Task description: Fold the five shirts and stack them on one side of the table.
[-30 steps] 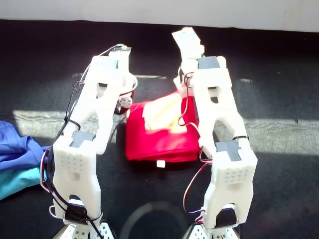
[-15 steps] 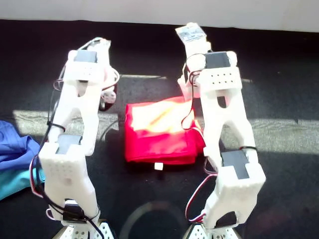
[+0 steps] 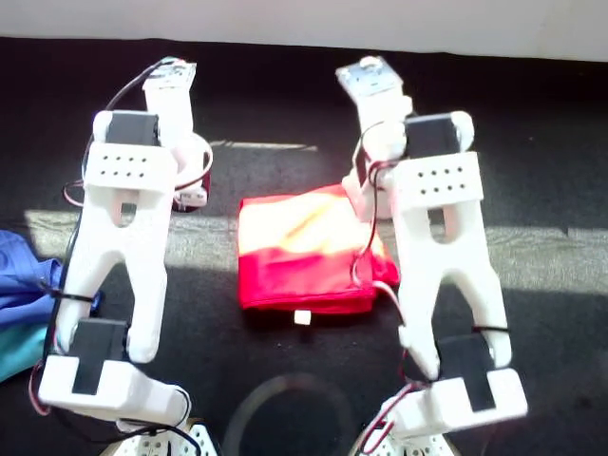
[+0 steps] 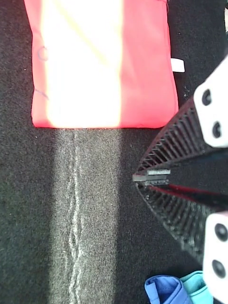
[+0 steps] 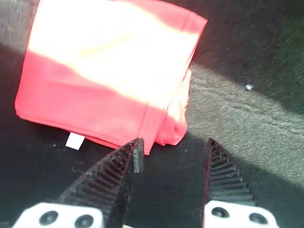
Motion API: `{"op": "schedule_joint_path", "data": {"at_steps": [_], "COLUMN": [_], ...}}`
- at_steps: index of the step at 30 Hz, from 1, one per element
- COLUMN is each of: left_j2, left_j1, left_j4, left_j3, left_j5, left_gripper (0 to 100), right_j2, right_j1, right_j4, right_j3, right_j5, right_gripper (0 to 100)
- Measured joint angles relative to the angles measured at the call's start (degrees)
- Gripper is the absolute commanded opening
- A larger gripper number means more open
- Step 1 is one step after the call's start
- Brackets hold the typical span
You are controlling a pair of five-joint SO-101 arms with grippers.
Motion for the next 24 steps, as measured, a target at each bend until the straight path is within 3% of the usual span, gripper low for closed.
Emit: {"op": "schedule_joint_path", "data": {"at_steps": [6, 11, 24], "left_j2": [-4.92, -5.45, -5.8], "left_j1": [0.0, -0.09, -0.09], "left_j4": [-6.33, -7.38, -7.38], "left_j3": [10.11, 12.31, 12.31], "left_j5": [0.09, 0.09, -0.44], "left_gripper": [1, 1, 1], "right_j2": [-16.53, -25.76, -18.9], "right_j1": [-5.27, -7.47, -7.82], "right_j4": [-14.51, -24.97, -36.75], "right_j3": [33.05, 55.12, 61.19], "right_j5": [0.35, 6.24, 10.29], "right_gripper": [20.1, 20.5, 20.6]}}
